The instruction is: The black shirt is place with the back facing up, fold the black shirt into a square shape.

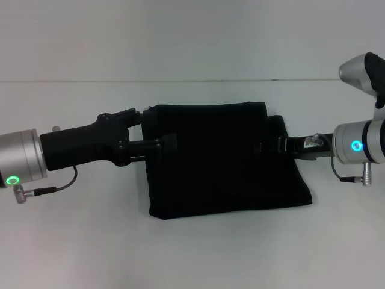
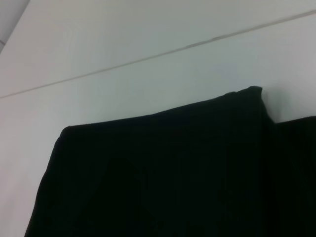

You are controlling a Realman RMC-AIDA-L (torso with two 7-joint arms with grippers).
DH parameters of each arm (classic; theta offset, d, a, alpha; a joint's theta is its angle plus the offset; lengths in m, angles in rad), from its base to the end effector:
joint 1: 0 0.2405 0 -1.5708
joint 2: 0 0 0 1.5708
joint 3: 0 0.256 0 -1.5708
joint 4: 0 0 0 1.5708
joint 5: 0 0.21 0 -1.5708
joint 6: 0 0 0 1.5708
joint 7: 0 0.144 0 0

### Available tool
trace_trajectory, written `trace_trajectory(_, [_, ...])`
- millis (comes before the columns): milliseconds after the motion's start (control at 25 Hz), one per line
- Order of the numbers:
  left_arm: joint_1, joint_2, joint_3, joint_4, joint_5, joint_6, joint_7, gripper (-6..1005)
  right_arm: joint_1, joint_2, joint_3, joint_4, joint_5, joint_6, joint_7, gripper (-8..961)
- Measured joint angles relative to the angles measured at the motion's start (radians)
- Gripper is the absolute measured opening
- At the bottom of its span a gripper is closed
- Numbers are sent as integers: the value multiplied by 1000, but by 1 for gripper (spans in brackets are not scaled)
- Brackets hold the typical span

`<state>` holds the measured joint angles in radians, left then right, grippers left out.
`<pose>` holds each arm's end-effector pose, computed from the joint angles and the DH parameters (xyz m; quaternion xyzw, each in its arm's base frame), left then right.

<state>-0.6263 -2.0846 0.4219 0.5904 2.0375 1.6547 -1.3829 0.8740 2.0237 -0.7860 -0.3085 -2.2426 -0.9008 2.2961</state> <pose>-0.2396 0.3462 0.0154 -0.9056 -0.2220 -0.3347 0.1363 0.2510 0.4236 -0.0467 -0.7786 0.5818 0.1112 0.2070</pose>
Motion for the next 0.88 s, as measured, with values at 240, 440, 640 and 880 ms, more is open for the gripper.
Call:
trace_trajectory(240, [-1, 3, 0, 0, 0, -6, -11, 887, -3, 6, 0, -5, 4, 19, 3, 625])
trace_trajectory(440, [-1, 3, 0, 1, 0, -18, -22, 888, -6, 9, 3, -8, 5, 24, -9, 399])
trace_trajectory(640, [-1, 3, 0, -1, 0, -28, -25, 888, -6, 10, 10, -11, 16, 33, -35, 191])
trace_trajectory(880, [-4, 3, 0, -2, -1, -30, -31, 888, -14, 7, 10, -32, 91, 19, -120, 67])
